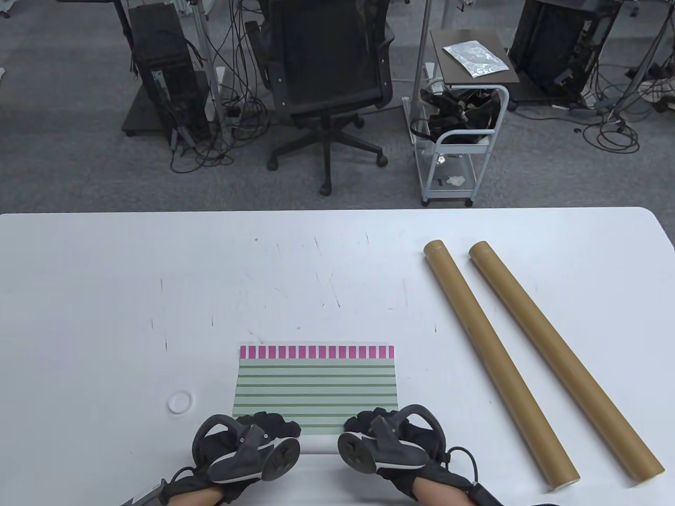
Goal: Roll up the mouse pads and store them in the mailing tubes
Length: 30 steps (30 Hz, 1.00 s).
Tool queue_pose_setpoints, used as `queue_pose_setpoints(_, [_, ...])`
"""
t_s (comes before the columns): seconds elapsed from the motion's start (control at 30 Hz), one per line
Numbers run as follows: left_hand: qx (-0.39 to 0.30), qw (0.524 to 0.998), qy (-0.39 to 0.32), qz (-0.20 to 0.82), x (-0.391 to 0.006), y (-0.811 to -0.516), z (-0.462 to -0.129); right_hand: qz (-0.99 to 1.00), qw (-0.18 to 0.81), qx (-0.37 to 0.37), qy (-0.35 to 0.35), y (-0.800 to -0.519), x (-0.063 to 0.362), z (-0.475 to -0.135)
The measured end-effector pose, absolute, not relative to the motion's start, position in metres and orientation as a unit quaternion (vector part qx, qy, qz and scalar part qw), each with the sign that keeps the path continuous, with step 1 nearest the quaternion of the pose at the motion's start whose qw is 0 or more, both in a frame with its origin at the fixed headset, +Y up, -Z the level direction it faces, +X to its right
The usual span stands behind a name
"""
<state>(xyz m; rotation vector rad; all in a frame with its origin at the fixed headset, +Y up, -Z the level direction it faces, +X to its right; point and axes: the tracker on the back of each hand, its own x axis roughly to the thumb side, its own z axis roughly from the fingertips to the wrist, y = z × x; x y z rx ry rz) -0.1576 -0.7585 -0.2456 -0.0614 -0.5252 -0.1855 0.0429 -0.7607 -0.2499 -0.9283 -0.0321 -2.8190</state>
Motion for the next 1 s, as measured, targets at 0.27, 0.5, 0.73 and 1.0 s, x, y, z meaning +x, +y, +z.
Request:
queue_pose_setpoints(0.27, [-0.027,0.967,-0.237,-0.086,-0.16,-0.762,-0.25,-0.936,0.128,-0.327,0.016,-0.76,0.044,-0.244])
queue_pose_setpoints(0.5, [-0.027,0.965,-0.244,-0.092,-0.161,-0.762,-0.251,-0.945,0.087,-0.315,-0.021,-0.761,0.043,-0.255])
queue_pose_setpoints(0.73, [-0.006,0.95,-0.291,-0.116,-0.163,-0.753,-0.238,-0.941,0.057,-0.329,-0.061,-0.759,0.042,-0.252])
queue_pose_setpoints(1.0, [-0.02,0.955,-0.271,-0.118,-0.16,-0.758,-0.243,-0.938,0.119,-0.323,-0.031,-0.759,0.05,-0.252])
